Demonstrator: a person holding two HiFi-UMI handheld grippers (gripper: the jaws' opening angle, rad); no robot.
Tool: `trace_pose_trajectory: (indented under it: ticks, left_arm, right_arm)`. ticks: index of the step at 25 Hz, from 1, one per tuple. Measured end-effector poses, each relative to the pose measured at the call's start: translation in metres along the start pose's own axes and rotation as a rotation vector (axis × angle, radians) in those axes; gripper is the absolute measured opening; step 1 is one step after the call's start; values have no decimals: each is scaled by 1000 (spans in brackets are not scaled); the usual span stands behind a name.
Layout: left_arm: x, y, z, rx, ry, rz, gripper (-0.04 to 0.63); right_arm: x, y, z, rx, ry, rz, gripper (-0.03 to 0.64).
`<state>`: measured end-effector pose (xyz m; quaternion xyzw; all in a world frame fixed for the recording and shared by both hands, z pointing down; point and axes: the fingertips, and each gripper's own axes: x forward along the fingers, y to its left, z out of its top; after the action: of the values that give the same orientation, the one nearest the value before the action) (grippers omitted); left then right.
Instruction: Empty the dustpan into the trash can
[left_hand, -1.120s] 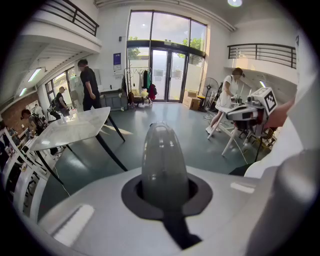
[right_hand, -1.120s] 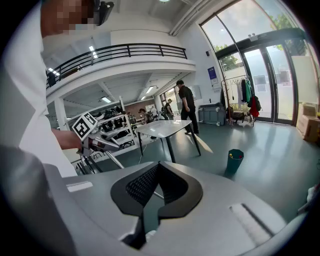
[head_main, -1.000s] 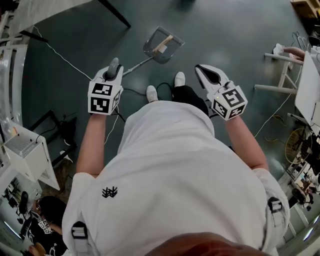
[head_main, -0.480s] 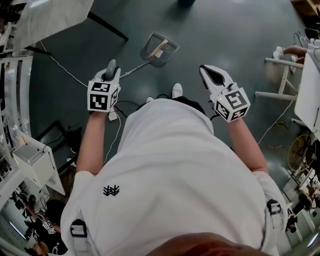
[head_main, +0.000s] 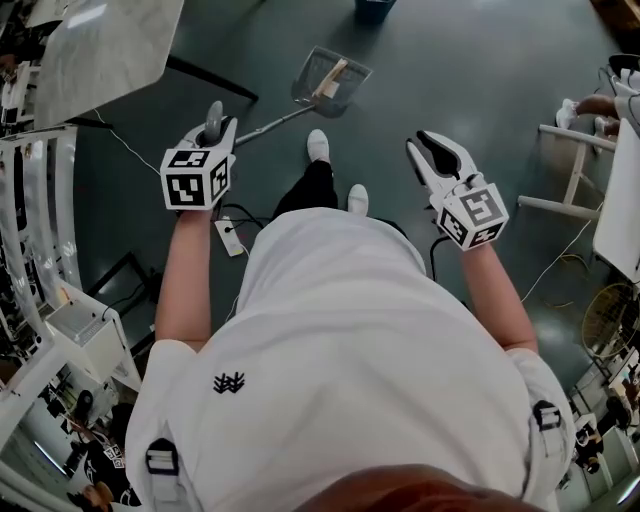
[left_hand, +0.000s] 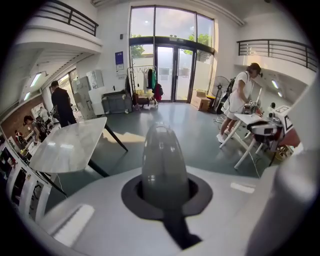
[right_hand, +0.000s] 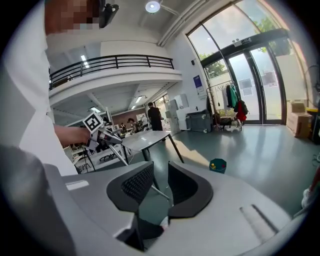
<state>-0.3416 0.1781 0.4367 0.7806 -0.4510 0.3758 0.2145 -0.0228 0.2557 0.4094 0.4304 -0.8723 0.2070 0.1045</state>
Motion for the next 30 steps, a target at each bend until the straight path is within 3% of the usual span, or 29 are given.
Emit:
trace_pose_trajectory:
  ticks: [10,17,21,27,30]
  left_arm:
    - [111,56,144,135,-44,-46,58]
    - [195,94,254,254,-74,-64,58]
    - [239,108,306,290,-65,-56,58]
    - [313,112,366,292,-21,-17,58]
    - [342,101,388,333,7,16,58]
  right_arm:
    - [54,-80,56,35,2,-149,69]
    - [88,-127,102,66,-60,-261,67]
    - [90,-150,111,73,-46,-281,67]
    - [91,-216,125,87,-28,-277,67]
    - [87,-258,141,73,-23,-261,67]
